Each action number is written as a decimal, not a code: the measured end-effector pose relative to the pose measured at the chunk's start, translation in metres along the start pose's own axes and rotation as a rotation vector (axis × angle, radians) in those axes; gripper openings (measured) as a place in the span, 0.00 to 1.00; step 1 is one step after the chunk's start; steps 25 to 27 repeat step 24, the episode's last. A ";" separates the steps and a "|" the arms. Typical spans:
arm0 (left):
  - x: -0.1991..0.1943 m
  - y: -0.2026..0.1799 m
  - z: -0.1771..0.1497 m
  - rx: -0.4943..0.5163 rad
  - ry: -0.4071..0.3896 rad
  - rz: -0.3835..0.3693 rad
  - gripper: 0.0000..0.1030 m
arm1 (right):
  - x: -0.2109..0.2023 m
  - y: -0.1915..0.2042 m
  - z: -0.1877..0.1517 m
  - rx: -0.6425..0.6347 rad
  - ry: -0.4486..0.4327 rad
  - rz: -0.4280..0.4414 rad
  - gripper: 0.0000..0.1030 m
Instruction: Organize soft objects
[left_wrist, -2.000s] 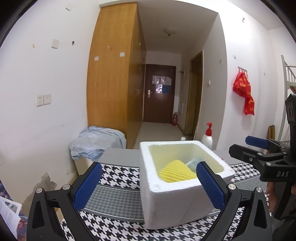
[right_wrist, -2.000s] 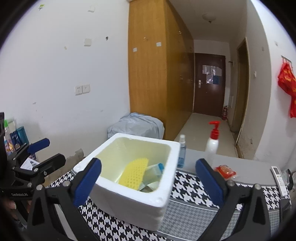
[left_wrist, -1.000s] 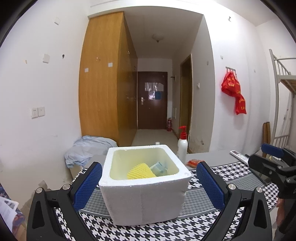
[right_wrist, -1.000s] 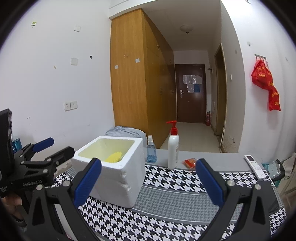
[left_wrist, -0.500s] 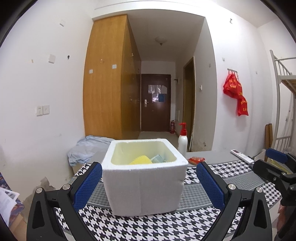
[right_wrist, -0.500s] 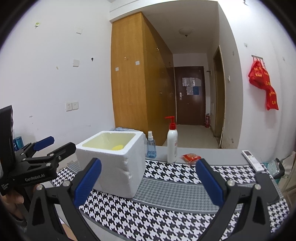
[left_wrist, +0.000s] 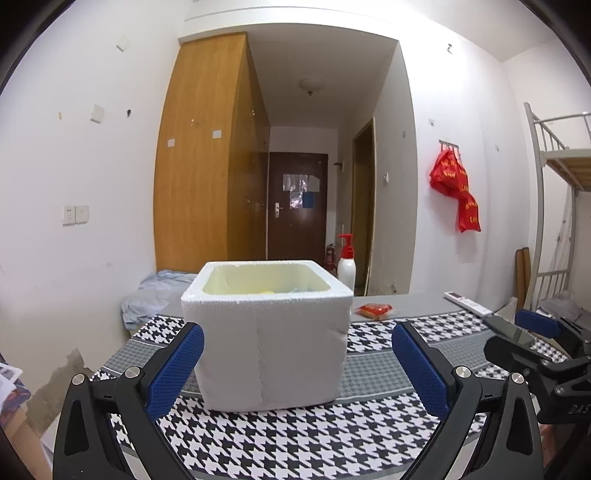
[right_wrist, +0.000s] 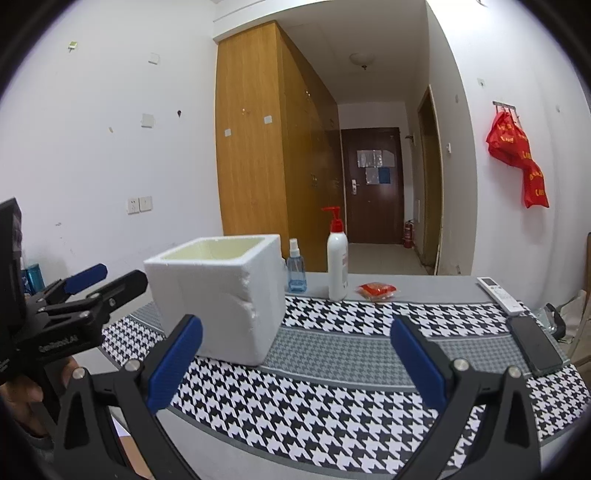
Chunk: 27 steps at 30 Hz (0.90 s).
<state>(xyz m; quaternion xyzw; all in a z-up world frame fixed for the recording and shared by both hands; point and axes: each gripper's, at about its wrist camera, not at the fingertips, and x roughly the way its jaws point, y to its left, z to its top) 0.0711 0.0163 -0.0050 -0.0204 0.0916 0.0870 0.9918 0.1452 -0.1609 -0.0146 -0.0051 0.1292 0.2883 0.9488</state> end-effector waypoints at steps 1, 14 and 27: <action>-0.001 -0.001 -0.003 0.004 0.001 0.004 0.99 | 0.001 0.000 -0.003 0.003 0.003 -0.002 1.00; -0.004 0.005 -0.012 0.013 0.006 0.016 0.99 | 0.004 0.003 -0.015 -0.004 0.028 -0.010 1.00; -0.004 0.006 -0.012 0.013 0.010 0.014 0.99 | 0.005 0.005 -0.015 -0.013 0.035 -0.015 1.00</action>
